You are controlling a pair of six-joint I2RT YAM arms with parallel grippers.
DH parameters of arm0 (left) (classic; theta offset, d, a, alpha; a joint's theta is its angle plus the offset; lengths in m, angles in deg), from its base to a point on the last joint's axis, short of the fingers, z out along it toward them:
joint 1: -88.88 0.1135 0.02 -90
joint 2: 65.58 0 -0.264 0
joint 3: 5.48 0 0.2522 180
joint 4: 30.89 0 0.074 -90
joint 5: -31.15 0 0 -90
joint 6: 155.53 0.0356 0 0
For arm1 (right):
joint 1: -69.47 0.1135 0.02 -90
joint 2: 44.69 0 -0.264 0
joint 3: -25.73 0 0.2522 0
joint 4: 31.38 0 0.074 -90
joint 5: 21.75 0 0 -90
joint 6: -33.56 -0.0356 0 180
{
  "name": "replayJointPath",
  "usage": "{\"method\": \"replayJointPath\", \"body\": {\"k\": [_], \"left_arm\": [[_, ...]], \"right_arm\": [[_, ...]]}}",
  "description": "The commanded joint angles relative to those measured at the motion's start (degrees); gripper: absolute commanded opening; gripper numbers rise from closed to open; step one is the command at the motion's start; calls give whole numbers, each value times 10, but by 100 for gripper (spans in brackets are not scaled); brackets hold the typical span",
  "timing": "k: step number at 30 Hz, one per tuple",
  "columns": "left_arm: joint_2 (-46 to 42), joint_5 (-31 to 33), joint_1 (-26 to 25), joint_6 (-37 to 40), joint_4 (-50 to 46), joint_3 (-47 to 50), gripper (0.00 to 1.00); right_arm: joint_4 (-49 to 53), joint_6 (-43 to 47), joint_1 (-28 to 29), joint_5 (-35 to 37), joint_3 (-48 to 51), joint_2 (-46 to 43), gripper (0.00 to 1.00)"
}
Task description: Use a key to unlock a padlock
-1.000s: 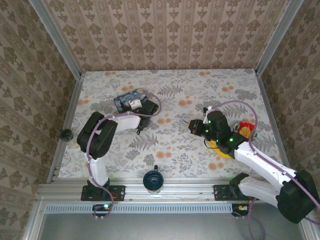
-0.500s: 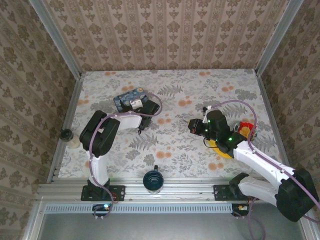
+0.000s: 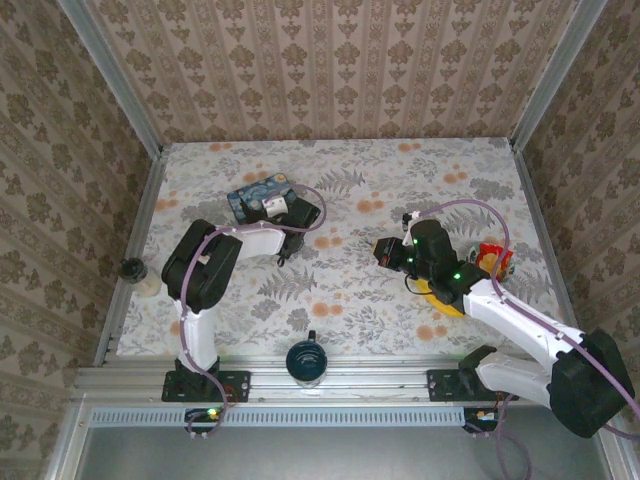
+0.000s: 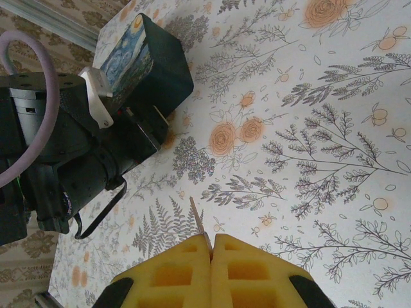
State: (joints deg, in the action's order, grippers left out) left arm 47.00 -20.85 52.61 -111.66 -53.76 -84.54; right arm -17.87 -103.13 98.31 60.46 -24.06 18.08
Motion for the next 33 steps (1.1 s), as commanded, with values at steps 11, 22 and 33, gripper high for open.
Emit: {"method": "replayJointPath", "body": {"k": [11, 22, 33], "left_arm": [[-70, -96, -22, -68, 10, 39, 11], [-115, -165, -72, -204, -31, 44, 13], [-122, -250, -101, -313, -24, 60, 13]], "right_arm": [[-32, 20, 3, -6, 1, 46, 0], [-117, 23, 59, 14, 9, 140, 0], [-302, 6, 98, 45, 48, 238, 0]]}}
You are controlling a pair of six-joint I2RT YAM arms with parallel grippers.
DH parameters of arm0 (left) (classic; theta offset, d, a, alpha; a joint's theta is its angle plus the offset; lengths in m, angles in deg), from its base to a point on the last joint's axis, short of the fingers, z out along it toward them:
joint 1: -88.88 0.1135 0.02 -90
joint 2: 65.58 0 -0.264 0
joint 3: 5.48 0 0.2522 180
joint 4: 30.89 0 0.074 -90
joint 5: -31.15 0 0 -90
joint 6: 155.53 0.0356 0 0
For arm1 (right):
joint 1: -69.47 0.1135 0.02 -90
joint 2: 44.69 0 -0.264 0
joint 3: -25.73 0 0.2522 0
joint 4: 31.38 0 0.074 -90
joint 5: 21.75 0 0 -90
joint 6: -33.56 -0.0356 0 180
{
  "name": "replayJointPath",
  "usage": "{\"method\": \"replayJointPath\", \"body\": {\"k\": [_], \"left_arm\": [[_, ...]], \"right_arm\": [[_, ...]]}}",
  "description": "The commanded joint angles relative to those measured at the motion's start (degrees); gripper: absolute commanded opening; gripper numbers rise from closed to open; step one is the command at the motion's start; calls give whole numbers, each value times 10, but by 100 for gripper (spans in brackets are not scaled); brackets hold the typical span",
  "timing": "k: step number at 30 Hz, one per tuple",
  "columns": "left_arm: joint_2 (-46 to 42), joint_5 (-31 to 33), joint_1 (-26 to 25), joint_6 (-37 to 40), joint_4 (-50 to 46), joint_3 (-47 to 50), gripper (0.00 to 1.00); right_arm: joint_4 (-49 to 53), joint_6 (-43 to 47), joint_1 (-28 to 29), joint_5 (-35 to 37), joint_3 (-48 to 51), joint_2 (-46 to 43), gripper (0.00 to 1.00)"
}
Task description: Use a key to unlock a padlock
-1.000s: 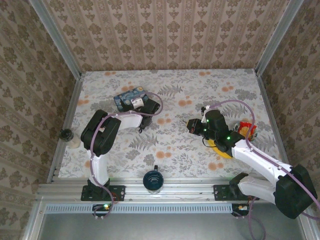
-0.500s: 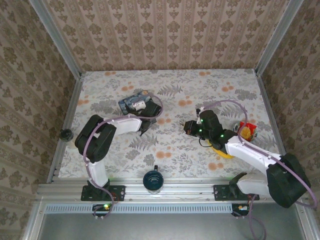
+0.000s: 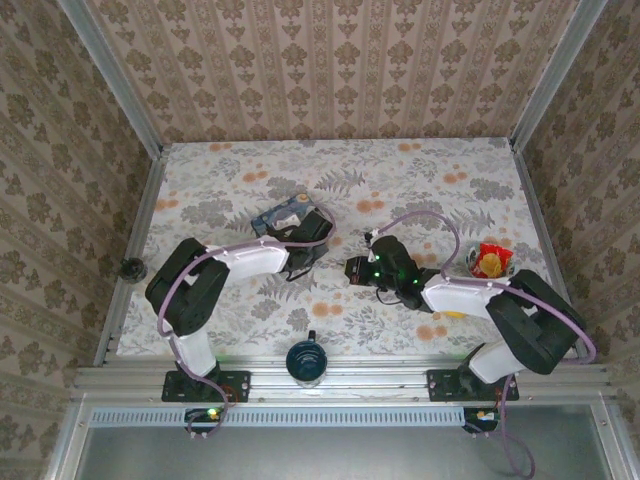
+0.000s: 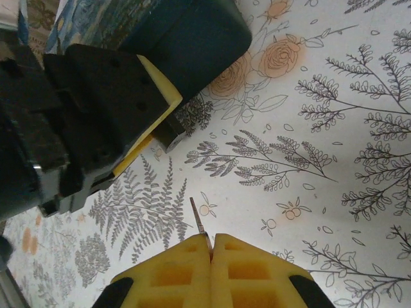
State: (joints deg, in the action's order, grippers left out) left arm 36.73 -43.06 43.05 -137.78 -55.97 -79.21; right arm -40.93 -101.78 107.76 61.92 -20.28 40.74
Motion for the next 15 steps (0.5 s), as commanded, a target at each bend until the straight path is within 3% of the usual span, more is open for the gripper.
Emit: {"method": "replayJointPath", "body": {"k": [1, 15], "left_arm": [[-16, -33, -6, -62, -8, 5, 13], [3, -158, 11, -134, -39, -7, 10]], "right_arm": [[-76, -8, 4, 33, 12, 17, 0], [-263, -51, 6, 47, 47, 121, 0]]}}
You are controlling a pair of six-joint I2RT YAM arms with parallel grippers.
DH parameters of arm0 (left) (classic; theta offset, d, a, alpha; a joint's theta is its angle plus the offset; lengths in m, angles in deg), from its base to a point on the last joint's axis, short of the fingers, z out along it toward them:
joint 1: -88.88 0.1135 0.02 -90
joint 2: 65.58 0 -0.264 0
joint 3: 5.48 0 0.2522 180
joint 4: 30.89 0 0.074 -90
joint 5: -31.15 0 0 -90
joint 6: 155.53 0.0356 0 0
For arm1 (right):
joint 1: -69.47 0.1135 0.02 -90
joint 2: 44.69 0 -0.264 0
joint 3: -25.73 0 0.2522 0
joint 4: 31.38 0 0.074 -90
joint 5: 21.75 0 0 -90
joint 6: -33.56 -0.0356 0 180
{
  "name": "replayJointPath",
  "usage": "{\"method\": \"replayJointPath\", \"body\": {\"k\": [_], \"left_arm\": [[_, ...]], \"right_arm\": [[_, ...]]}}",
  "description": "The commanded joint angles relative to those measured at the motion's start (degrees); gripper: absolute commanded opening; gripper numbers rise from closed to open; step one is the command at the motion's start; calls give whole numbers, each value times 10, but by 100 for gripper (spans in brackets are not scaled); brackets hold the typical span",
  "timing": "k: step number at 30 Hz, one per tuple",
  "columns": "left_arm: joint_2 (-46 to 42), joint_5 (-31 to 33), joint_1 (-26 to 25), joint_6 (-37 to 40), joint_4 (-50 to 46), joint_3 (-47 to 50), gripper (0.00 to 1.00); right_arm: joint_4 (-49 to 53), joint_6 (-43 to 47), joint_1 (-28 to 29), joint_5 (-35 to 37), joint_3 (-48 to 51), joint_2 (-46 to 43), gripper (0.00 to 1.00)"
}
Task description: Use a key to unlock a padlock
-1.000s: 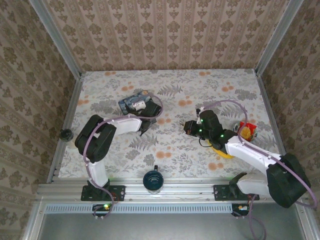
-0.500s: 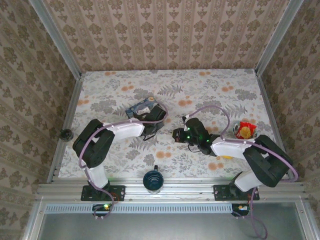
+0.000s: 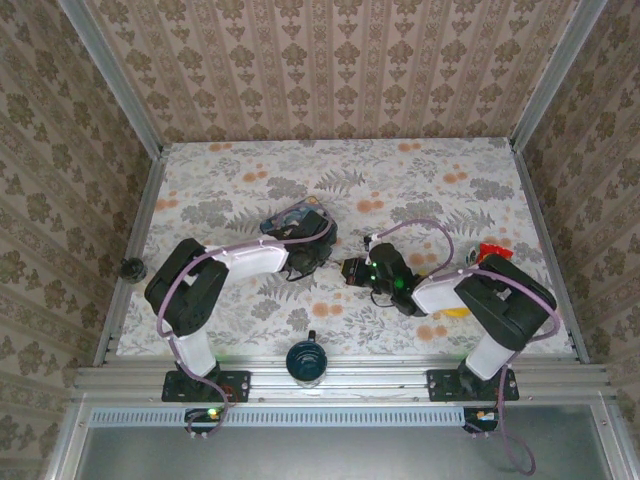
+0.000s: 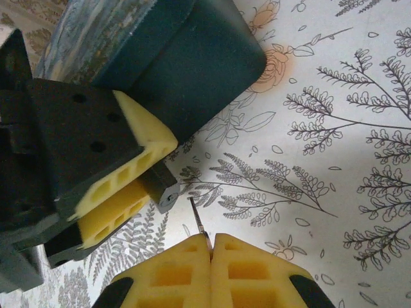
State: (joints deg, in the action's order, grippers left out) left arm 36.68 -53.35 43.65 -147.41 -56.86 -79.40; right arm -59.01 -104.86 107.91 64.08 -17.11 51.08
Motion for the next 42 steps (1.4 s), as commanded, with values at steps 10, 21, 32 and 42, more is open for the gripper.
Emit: {"method": "replayJointPath", "body": {"k": [10, 21, 32, 42], "left_arm": [[2, -72, 13, -63, -15, 9, 10], [9, -89, 18, -84, 15, 22, 10], [14, -94, 19, -85, 26, 24, 10], [8, -86, 25, -88, 35, 31, 10]], "right_arm": [[-208, -53, 15, 41, 47, 76, 0], [-286, -69, 17, 43, 50, 114, 0], [-316, -71, 19, 42, 44, 132, 0], [-308, -75, 19, 54, 68, 114, 0]]}}
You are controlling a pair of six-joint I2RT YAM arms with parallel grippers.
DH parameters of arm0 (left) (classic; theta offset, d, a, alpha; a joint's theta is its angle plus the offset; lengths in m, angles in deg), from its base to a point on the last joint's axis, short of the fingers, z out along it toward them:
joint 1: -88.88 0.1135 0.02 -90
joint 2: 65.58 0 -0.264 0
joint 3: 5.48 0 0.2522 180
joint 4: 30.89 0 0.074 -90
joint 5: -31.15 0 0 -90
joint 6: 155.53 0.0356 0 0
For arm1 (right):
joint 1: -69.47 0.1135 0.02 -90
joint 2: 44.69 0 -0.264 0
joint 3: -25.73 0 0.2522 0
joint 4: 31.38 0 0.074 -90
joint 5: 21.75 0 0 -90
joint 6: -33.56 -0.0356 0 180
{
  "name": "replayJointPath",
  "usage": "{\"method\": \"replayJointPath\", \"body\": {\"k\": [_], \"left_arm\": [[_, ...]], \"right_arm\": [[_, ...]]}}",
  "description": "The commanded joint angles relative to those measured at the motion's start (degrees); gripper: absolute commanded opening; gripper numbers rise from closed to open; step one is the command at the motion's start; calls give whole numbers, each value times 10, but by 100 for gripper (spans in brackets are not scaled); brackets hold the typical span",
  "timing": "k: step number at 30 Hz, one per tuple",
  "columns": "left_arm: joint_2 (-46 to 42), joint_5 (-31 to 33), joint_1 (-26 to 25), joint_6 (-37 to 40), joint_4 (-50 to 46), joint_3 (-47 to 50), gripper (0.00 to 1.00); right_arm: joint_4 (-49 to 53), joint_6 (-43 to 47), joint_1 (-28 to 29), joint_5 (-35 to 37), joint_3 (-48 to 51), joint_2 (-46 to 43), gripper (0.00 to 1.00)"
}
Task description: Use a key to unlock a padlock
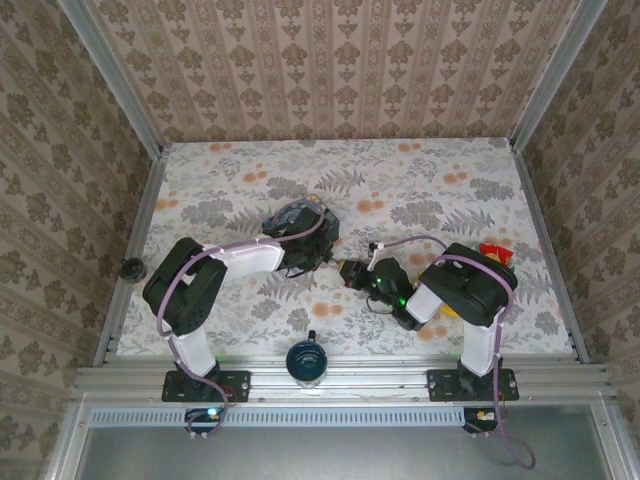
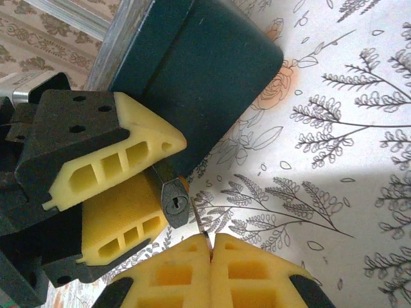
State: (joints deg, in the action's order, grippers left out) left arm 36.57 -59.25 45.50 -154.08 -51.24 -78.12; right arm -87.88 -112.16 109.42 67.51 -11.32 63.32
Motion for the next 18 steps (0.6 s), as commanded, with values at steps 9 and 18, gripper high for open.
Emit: {"method": "replayJointPath", "body": {"k": [9, 18], "left_arm": [[10, -24, 7, -20, -18, 22, 10], [12, -25, 7, -18, -17, 24, 10]], "right_arm": [[-27, 3, 6, 14, 17, -15, 0], [-33, 3, 6, 12, 6, -15, 0]]}}
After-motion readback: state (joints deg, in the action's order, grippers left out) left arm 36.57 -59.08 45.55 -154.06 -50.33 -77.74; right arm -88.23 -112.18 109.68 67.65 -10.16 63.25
